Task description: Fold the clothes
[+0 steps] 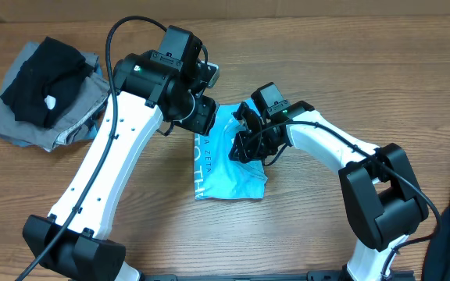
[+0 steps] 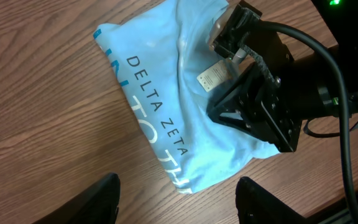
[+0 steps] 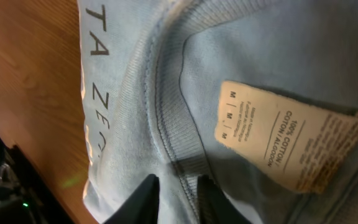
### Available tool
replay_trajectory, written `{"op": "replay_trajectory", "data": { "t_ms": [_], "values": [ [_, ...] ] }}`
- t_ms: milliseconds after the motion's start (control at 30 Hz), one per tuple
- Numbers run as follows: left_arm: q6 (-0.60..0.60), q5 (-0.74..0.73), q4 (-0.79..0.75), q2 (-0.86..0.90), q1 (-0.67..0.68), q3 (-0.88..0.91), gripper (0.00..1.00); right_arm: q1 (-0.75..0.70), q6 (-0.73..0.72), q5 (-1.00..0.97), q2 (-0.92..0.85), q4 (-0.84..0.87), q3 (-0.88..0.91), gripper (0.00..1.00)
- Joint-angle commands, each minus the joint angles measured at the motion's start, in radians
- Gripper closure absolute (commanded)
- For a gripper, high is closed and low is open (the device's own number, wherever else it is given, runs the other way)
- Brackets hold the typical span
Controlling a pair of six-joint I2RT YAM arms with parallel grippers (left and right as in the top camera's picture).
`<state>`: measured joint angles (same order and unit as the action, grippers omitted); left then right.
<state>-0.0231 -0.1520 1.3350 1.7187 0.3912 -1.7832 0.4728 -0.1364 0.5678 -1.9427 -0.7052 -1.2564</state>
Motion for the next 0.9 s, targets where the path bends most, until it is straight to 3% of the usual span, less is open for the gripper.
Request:
{"op": "replay_trajectory", "data": {
  "t_ms": [0, 367, 600, 667, 733, 867],
  "values": [
    [0.020, 0.005, -0.001, -0.025, 0.001, -0.016, 0.37, 0.014, 0.014, -0.059, 0.006, 0.015, -0.006, 0.72],
    [0.020, 0.003, 0.007, -0.025, 0.002, -0.016, 0.38, 0.020, 0.014, -0.073, -0.043, 0.053, -0.006, 0.73],
    [0.020, 0.003, 0.007, -0.025, 0.002, -0.016, 0.38, 0.021, 0.037, 0.068, -0.047, 0.037, -0.006, 0.82],
    [0.020, 0.004, 0.006, -0.025, 0.002, -0.016, 0.37, 0.020, 0.059, 0.091, -0.047, 0.021, -0.006, 0.89],
    [0.020, 0.006, 0.003, -0.025, 0.002, -0.016, 0.38, 0.019, 0.059, 0.087, -0.047, 0.012, -0.006, 0.96],
    [0.020, 0.005, 0.003, -0.025, 0.002, -0.016, 0.37, 0.000, 0.038, -0.022, -0.041, -0.012, -0.007, 0.96]
  ]
}}
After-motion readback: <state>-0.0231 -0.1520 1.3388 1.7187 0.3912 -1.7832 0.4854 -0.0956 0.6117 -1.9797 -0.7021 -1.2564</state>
